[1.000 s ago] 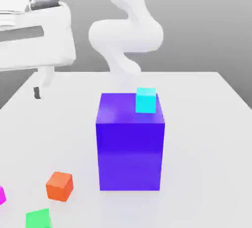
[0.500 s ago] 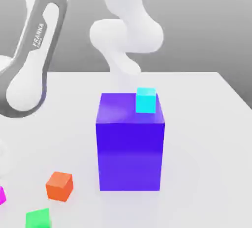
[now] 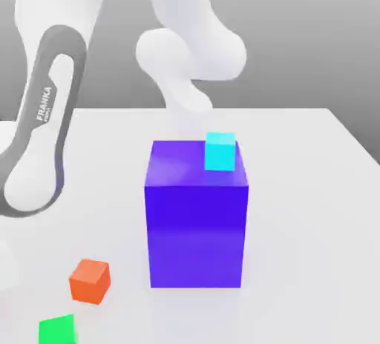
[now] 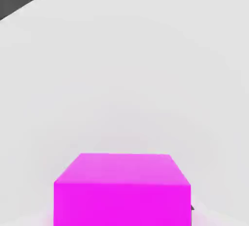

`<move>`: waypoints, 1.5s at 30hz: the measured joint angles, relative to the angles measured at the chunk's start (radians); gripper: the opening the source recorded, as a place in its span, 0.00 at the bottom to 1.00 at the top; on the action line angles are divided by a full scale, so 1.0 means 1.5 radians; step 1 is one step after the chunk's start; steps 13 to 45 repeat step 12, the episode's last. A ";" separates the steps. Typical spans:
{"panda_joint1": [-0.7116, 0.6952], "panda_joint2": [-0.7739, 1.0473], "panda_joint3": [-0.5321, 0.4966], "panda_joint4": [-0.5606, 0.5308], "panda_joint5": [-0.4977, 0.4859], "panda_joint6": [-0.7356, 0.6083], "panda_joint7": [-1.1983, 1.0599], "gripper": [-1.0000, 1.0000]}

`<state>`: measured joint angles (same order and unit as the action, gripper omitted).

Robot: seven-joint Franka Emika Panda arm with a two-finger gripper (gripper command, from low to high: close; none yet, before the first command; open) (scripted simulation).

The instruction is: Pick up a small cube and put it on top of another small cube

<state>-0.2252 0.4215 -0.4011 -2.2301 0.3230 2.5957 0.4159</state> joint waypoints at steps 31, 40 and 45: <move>0.110 0.001 0.072 -0.001 -0.052 0.020 0.010 1.00; 0.110 0.001 0.072 -0.001 -0.052 0.020 0.010 1.00; 0.110 0.001 0.072 -0.001 -0.052 0.020 0.010 1.00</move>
